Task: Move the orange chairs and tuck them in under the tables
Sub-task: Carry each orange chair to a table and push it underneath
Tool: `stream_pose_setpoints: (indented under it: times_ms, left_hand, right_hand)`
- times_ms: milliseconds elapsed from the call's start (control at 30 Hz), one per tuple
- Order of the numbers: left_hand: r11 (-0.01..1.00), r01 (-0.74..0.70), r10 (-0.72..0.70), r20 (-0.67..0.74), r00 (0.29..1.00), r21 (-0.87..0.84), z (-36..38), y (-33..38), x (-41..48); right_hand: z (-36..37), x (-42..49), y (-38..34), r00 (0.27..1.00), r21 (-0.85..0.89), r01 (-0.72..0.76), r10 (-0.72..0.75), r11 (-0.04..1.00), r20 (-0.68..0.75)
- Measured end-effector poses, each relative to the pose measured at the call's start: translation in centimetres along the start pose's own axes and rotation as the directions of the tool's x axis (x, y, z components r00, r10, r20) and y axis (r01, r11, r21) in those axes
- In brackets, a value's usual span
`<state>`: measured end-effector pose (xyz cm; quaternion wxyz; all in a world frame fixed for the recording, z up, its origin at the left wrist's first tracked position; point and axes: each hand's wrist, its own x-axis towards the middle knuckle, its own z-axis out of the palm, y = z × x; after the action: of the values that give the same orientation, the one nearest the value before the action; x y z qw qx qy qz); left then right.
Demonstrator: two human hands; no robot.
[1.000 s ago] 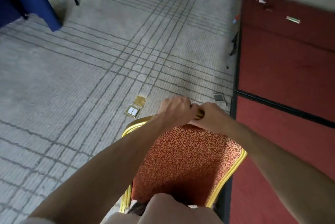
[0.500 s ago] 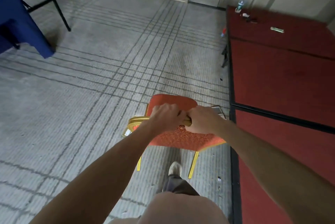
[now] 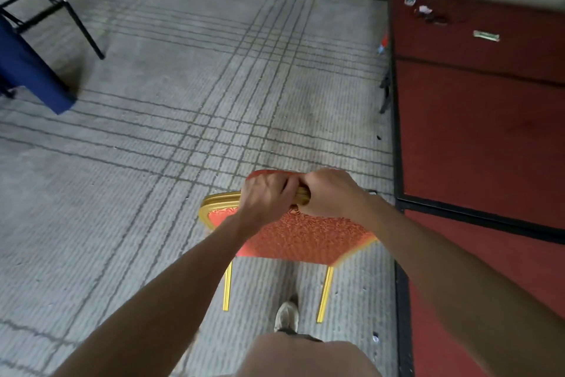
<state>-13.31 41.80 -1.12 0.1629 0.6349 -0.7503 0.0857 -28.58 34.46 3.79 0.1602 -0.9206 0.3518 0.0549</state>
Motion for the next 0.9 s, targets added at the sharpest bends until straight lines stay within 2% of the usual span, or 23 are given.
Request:
stream_pose_setpoints:
  times_ms: [100,200,233,267,367,467,533,633,800,900]
  left_hand:
    - [0.999,0.031,-0.03,0.024,0.999,-0.037,0.1,-2.0,4.7]
    - [0.943,0.256,-0.24,0.097,0.966,-0.215,0.1,-3.1,9.0]
    - [0.918,0.299,-0.278,0.117,0.953,-0.261,0.3,-3.7,10.7]
    - [0.922,0.278,-0.255,0.116,0.96,-0.27,0.3,-4.2,11.6]
    - [0.973,0.122,-0.11,0.075,0.991,-0.194,0.9,-6.1,14.9]
    - [0.948,0.265,-0.23,0.196,0.953,-0.174,2.1,-7.6,18.6]
    - [0.941,0.307,-0.28,0.186,0.942,-0.141,3.2,-8.5,21.1]
    - [0.886,0.413,-0.375,0.199,0.905,-0.209,4.4,-10.7,26.0]
    - [0.892,0.402,-0.354,0.232,0.906,-0.207,7.7,-15.4,35.2]
    - [0.921,0.355,-0.29,0.326,0.9,-0.16,9.6,-18.5,41.3]
  right_hand:
    - [-1.1,3.5,2.3,0.99,0.053,-0.068,0.074,0.996,-0.117]
    - [-1.5,6.1,4.6,0.947,0.144,-0.06,0.102,0.988,-0.303]
    - [-1.9,7.2,5.5,0.937,0.145,-0.048,0.095,0.988,-0.336]
    - [-2.2,8.0,6.0,0.934,0.148,-0.044,0.093,0.988,-0.343]
    - [-4.1,11.0,7.9,0.944,0.209,-0.049,0.113,0.977,-0.309]
    - [-5.6,13.8,9.9,0.948,0.233,-0.048,0.118,0.971,-0.296]
    - [-6.6,15.8,11.6,0.951,0.251,-0.04,0.114,0.967,-0.286]
    - [-8.6,20.3,14.2,0.955,0.288,-0.051,0.131,0.956,-0.265]
    - [-11.8,29.3,19.4,0.972,0.266,-0.079,0.133,0.961,-0.193]
    - [-13.9,35.1,22.6,0.98,0.269,-0.134,0.168,0.954,-0.108]
